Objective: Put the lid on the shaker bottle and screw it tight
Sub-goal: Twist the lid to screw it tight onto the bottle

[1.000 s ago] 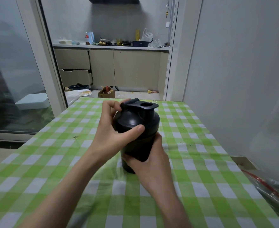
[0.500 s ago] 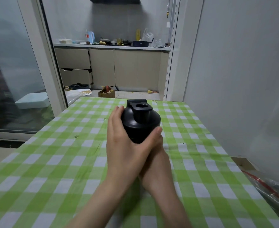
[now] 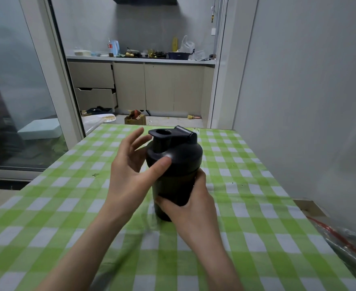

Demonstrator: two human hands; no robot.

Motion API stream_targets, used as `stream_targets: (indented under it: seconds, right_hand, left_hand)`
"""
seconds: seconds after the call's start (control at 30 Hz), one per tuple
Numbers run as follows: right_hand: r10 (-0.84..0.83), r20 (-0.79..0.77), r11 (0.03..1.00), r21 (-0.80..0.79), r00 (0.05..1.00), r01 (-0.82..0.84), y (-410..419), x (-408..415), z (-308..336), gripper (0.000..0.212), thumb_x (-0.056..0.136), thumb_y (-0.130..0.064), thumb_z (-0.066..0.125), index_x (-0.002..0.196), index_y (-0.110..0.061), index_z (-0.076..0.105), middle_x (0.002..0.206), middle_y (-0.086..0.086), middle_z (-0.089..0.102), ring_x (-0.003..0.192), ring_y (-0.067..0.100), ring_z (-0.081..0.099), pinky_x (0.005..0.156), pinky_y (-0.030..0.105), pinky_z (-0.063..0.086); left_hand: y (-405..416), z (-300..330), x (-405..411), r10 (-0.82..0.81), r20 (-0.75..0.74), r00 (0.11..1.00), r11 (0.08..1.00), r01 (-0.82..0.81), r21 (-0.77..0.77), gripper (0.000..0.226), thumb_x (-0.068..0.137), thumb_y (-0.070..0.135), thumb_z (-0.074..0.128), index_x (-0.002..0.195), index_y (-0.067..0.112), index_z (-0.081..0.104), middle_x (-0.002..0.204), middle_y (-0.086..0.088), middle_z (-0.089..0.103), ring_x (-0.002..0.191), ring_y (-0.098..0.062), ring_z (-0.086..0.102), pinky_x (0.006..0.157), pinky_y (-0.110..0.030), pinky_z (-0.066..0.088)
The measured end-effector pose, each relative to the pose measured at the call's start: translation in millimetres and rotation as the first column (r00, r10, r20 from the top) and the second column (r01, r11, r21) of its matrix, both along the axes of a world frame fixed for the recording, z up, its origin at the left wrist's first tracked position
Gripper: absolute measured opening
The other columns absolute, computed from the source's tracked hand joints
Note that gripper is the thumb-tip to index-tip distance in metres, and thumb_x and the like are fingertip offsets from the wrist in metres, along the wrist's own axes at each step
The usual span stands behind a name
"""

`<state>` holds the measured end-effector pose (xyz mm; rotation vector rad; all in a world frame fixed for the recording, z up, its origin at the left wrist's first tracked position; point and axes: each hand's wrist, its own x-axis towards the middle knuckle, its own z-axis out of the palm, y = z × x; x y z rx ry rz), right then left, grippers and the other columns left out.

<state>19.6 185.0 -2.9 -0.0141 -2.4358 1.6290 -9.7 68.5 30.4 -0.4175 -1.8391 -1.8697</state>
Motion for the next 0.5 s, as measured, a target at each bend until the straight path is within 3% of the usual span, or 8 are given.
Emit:
stream_targets:
  seconds: [0.17,0.23,0.3,0.4,0.5]
  right_hand:
    - [0.013,0.008,1.0,-0.011,1.0,-0.013,0,-1,-1,0.087,0.062,-0.036,0.08,0.134,-0.03,0.031,0.121,-0.007,0.061,0.107,0.017,0.06,0.087,0.039,0.054]
    - [0.013,0.013,1.0,-0.015,1.0,-0.013,-1,-1,-2,0.084,0.061,-0.039,0.079,0.131,-0.031,0.032,0.117,-0.007,0.063,0.102,0.018,0.063,0.081,0.038,0.055]
    - [0.002,0.01,1.0,-0.014,1.0,-0.002,-2,-2,1,0.075,0.057,-0.054,0.066,0.122,-0.031,0.037,0.107,-0.005,0.066,0.091,0.019,0.065,0.069,0.035,0.054]
    - [-0.025,0.034,0.992,-0.124,0.999,0.029,-3,-3,5,0.074,0.047,-0.07,0.038,0.107,-0.029,0.049,0.092,-0.002,0.07,0.08,0.022,0.066,0.067,0.042,0.056]
    - [-0.018,0.023,0.999,-0.038,1.0,0.018,-2,-2,5,0.053,0.05,-0.062,0.048,0.097,-0.043,0.032,0.088,-0.009,0.068,0.076,0.016,0.066,0.059,0.035,0.054]
  left_hand:
    - [5,-8,13,0.196,-0.12,0.973,0.979,-0.201,-0.033,0.043,0.067,0.029,0.076,0.107,0.028,0.058,0.11,0.008,0.065,0.104,-0.008,0.063,0.094,-0.031,0.05]
    - [16,-14,23,0.298,-0.164,0.941,0.948,-0.311,-0.067,0.044,0.073,0.04,0.068,0.113,0.024,0.059,0.112,0.005,0.067,0.107,-0.01,0.062,0.095,-0.035,0.049]
    - [29,-17,31,0.309,-0.128,0.942,0.942,-0.322,-0.098,0.061,0.072,0.047,0.063,0.126,0.021,0.051,0.124,0.001,0.062,0.117,-0.011,0.057,0.099,-0.037,0.047]
    - [42,-11,32,0.291,-0.046,0.956,0.941,-0.294,-0.169,0.087,0.06,0.055,0.07,0.134,0.023,0.038,0.13,0.007,0.054,0.119,-0.004,0.05,0.095,-0.015,0.042]
    - [42,0,20,0.274,0.01,0.962,0.946,-0.268,-0.183,0.085,0.053,0.05,0.079,0.126,0.026,0.042,0.116,0.013,0.057,0.106,0.004,0.054,0.079,-0.001,0.04]
